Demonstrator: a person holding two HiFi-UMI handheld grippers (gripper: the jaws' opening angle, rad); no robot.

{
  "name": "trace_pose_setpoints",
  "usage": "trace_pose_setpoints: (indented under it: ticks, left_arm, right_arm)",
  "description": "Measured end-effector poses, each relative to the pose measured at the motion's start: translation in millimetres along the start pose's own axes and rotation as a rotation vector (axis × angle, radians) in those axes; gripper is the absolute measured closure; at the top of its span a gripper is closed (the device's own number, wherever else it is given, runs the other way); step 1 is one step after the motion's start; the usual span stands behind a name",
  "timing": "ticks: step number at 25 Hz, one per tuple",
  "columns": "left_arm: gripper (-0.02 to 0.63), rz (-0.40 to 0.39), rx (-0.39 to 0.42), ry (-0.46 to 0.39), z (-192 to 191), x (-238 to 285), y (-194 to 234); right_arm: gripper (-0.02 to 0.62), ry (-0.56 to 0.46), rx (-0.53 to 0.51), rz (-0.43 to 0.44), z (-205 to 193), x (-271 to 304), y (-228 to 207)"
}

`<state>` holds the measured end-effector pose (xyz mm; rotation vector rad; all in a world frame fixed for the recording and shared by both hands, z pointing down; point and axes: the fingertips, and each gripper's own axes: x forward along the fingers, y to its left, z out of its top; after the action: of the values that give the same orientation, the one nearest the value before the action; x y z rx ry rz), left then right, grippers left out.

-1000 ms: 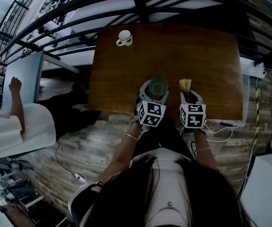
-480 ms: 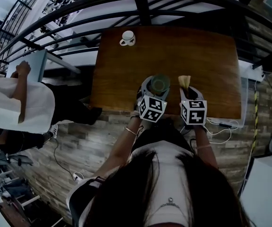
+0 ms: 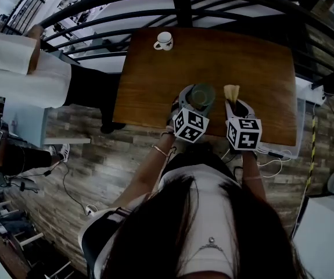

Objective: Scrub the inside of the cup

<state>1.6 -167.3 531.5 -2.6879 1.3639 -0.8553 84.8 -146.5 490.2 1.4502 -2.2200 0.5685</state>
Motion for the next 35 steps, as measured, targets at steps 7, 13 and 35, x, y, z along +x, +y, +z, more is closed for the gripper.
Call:
trace_pose_setpoints:
  ticks: [7,13,35]
  left_arm:
    - [0.253,-0.007,0.066,0.002,4,-3,1]
    - [0.253,-0.009,0.144,0.005,5,-1,1]
    - [0.253,0.036,0.435,-0.004,18,3,18]
  right_arm:
    - [0.493,-0.038,-0.011,0.021,16,-14,9]
    - [0.493,-0.056,-0.023,0.074,24,-23,24]
    - [0.494,0.021,-0.155,0.215,33,-23,77]
